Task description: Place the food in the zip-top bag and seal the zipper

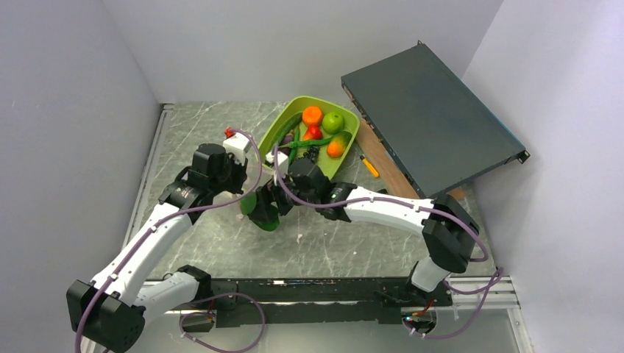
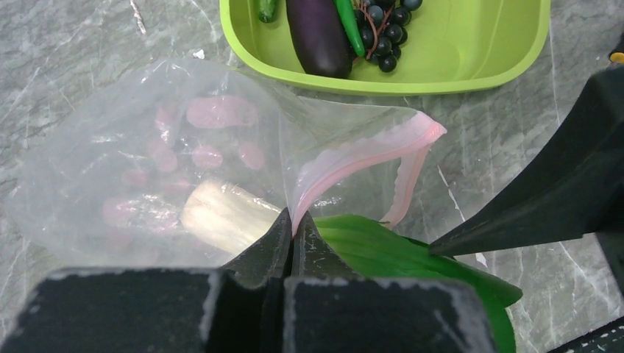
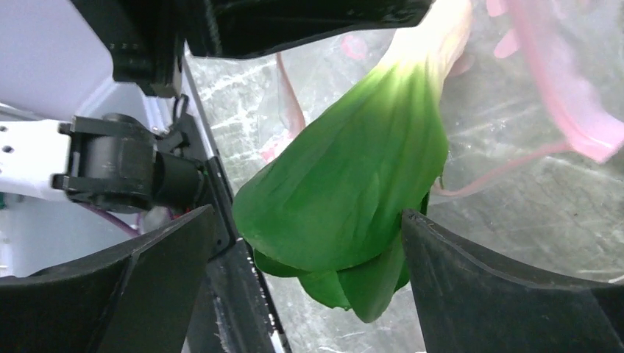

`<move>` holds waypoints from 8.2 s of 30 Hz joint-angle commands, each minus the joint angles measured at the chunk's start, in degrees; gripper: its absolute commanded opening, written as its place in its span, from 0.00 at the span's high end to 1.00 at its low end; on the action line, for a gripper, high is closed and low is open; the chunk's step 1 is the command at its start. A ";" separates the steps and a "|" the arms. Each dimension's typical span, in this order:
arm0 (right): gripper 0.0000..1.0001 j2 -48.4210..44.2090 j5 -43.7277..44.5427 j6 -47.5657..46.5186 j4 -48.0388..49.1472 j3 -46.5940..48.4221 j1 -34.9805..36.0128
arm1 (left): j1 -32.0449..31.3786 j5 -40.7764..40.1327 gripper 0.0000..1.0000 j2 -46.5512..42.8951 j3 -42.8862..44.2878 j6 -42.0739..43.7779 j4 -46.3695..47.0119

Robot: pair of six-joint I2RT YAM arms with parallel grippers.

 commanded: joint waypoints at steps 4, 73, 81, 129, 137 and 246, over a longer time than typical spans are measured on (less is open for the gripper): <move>0.00 2.85 18.47 -7.44 4.26 0.19 7.37 | 0.22 1.91 1.00 -0.20 1.06 -1.08 2.35; 0.28 6.41 1.64 11.37 6.90 4.76 0.28 | 0.48 3.58 1.00 -6.73 -1.99 -1.27 6.85; 0.23 -1.87 5.09 4.72 -4.55 5.67 -0.18 | 0.48 4.33 1.00 -6.13 -1.70 -1.12 6.52; 0.32 -11.94 12.30 8.57 -4.35 6.46 -3.64 | -0.78 -15.28 1.00 -30.34 -11.91 0.22 17.08; 0.20 -4.02 14.44 -1.94 6.55 5.00 1.73 | -1.38 -12.94 1.00 -30.54 -12.27 0.64 17.25; 0.64 2.50 16.32 4.29 -21.64 23.41 -9.46 | -1.94 -15.22 1.00 -24.07 -11.75 8.99 15.43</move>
